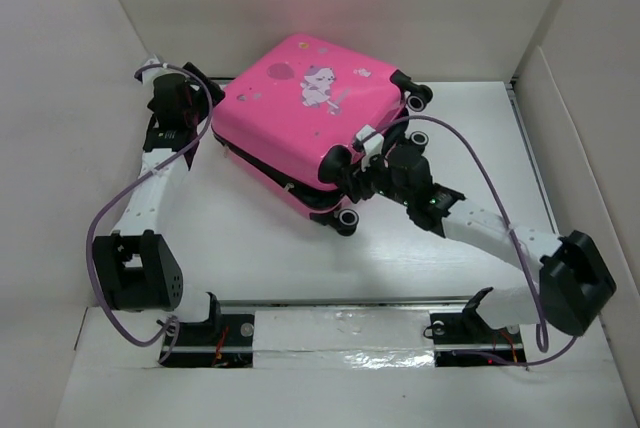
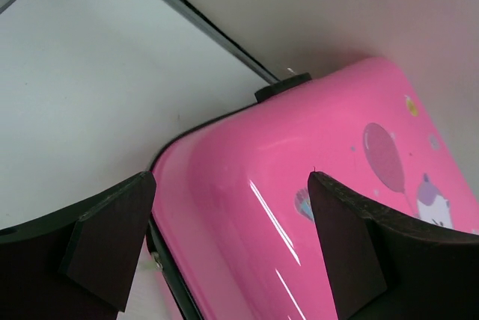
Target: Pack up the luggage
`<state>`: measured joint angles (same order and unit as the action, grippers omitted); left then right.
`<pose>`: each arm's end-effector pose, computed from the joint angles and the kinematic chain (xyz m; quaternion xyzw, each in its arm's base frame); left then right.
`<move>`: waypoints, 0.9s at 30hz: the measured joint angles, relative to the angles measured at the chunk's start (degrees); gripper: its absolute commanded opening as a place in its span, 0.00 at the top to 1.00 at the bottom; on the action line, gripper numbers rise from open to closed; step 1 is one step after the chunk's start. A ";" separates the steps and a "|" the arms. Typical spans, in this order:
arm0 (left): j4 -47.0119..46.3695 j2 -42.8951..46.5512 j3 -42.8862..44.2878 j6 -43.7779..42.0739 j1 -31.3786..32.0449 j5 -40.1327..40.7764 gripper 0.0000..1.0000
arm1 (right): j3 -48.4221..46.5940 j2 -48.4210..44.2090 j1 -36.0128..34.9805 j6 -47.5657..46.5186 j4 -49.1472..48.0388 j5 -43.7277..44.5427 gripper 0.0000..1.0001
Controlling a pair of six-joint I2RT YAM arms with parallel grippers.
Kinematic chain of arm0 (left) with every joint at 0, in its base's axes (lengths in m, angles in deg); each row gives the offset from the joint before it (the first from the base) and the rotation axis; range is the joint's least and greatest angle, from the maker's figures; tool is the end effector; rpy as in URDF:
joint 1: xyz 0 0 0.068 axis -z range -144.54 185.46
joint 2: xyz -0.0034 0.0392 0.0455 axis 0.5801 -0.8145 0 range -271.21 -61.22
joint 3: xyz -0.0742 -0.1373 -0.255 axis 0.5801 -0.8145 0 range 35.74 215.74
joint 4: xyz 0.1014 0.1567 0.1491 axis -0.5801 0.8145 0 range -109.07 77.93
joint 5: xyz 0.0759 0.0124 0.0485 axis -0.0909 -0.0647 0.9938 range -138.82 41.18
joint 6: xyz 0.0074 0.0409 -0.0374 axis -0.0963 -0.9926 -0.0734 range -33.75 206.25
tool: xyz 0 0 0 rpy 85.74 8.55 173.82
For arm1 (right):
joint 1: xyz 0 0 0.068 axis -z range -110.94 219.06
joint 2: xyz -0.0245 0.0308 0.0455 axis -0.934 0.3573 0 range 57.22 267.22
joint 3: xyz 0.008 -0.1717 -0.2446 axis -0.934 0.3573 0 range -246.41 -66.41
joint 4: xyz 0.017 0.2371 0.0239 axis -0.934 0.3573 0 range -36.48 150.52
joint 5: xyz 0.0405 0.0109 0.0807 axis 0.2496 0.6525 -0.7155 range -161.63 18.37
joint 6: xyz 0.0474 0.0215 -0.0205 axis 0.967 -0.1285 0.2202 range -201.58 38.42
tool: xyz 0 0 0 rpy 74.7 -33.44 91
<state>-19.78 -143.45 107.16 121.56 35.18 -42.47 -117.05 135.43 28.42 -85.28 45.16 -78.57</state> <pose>0.3193 0.0058 0.3996 -0.2678 0.7180 -0.1524 0.6242 0.2170 0.1925 0.3122 -0.3396 0.7403 0.2300 0.5327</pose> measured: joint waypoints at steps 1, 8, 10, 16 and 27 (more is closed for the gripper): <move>0.22 -0.48 0.00 -0.17 -0.24 -0.07 0.19 | 1.22 -1.92 -0.11 -0.07 -0.44 1.05 1.00; -0.13 -1.70 -0.74 0.13 -0.96 -0.04 0.19 | 14.05 -23.98 3.61 -0.24 6.08 0.48 1.00; -1.75 -1.70 -2.47 1.36 -0.96 -0.13 0.20 | 16.61 -29.68 5.18 0.63 8.85 -0.39 0.98; -7.41 -2.03 -13.70 6.82 1.14 0.13 0.22 | 19.04 -40.22 11.45 5.51 17.51 2.91 0.00; -11.85 -12.63 -13.88 10.19 2.67 -1.38 0.25 | 11.61 -38.53 21.11 11.50 24.11 15.76 0.11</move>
<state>-31.63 -156.09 93.28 131.75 37.85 -43.85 -105.44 96.90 49.53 -73.79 69.26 -62.81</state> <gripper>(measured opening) 0.754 0.856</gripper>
